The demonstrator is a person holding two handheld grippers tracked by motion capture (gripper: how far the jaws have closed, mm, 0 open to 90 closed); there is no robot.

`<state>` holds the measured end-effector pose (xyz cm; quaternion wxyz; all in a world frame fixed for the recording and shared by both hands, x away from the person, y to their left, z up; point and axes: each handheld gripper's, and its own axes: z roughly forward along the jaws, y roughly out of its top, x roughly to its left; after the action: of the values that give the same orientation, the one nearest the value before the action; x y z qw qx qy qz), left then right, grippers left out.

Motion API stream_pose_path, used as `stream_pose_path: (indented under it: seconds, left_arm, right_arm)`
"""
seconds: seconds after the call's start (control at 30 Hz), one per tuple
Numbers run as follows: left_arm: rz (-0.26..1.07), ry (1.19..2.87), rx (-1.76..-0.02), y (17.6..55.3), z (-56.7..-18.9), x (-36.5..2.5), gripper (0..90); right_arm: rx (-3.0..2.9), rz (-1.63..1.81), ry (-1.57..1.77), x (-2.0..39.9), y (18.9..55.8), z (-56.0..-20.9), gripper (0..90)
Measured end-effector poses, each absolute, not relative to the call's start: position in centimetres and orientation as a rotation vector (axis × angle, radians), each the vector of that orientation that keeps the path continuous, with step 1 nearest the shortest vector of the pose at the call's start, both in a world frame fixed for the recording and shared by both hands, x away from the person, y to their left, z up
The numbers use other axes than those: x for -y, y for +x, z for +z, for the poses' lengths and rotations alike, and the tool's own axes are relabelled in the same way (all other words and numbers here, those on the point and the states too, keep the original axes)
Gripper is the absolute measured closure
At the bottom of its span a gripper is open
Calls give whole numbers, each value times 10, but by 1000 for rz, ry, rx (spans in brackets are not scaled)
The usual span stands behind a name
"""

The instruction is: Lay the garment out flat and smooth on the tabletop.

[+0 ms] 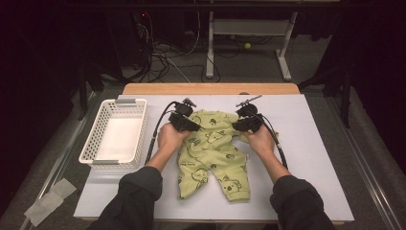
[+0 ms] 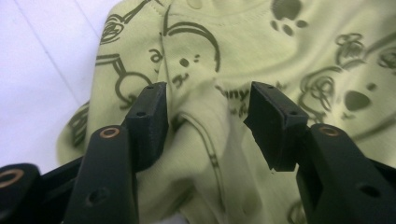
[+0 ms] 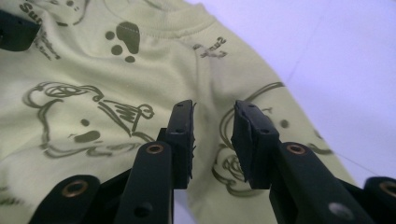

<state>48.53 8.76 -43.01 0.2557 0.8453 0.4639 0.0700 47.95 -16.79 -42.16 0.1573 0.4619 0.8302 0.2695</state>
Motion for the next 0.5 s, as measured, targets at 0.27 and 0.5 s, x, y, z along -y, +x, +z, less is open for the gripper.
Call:
stream_pose_path:
  seconds: [0.27,0.5]
  left_arm:
    - [217,2278,-1205,457,-417,-98,435]
    - [249,2265,-1175,443,-407,-110,414]
  right_arm:
    - [-2352,759,1324,199,456,-406,685]
    - [-2325,737,1397,233,444,-409,679]
